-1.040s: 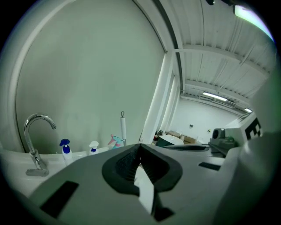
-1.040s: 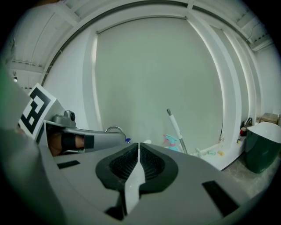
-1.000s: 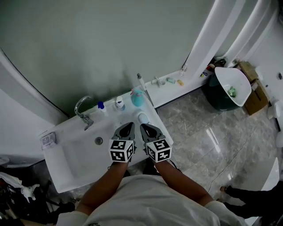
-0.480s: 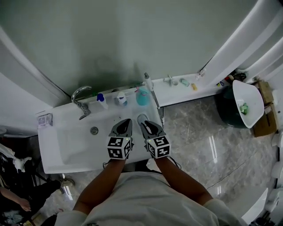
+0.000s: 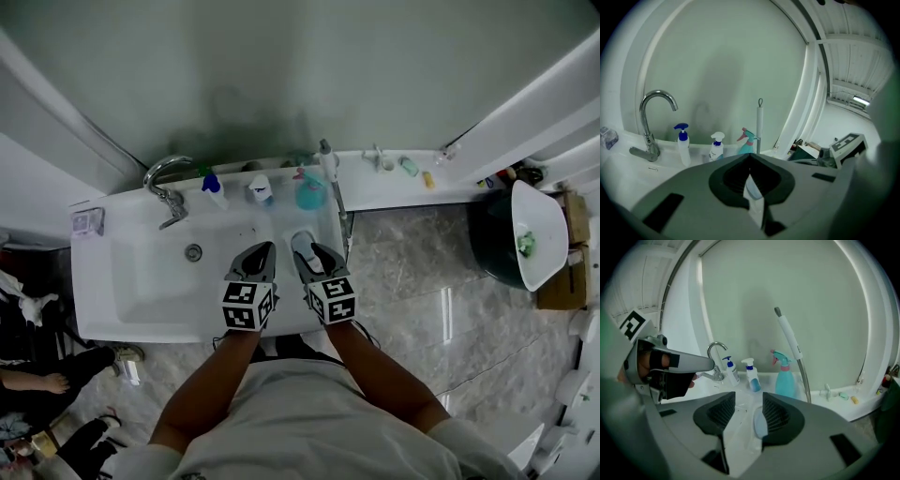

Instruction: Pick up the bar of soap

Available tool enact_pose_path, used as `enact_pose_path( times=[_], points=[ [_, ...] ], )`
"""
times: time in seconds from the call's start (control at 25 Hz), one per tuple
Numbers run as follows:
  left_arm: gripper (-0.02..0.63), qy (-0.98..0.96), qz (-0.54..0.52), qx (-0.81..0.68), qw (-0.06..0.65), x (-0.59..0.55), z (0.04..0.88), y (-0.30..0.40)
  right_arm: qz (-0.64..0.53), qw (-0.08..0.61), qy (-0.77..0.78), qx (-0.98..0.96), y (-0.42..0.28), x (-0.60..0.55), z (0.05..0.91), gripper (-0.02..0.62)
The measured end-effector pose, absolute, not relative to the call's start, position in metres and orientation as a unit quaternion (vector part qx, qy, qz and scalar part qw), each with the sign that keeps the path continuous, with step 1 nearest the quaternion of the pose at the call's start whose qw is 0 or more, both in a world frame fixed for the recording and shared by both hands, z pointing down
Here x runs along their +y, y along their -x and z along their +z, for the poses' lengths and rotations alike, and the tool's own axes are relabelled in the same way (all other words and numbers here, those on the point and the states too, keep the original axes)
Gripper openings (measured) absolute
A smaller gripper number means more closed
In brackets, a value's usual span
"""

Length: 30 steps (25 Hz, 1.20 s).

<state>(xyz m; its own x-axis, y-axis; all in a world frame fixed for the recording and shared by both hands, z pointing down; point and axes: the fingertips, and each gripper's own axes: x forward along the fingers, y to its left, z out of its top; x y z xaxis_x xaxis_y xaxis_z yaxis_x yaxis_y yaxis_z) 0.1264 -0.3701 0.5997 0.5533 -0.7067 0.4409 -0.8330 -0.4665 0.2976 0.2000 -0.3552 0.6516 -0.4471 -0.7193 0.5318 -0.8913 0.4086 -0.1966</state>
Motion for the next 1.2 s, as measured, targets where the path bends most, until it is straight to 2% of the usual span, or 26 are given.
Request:
enact_pose_path(
  times=[0.32, 1.2],
  points=[
    [0.009, -0.833, 0.136, -0.467, 0.265, -0.378, 0.628, -0.129, 0.247, 0.221, -0.476, -0.814, -0.207, -0.368, 0.694, 0.239],
    [0.009, -0.812, 0.145, -0.482, 0.294, -0.387, 0.671, -0.128, 0.262, 0.276, -0.468, -0.798, -0.208, -0.378, 0.761, 0.281]
  ],
)
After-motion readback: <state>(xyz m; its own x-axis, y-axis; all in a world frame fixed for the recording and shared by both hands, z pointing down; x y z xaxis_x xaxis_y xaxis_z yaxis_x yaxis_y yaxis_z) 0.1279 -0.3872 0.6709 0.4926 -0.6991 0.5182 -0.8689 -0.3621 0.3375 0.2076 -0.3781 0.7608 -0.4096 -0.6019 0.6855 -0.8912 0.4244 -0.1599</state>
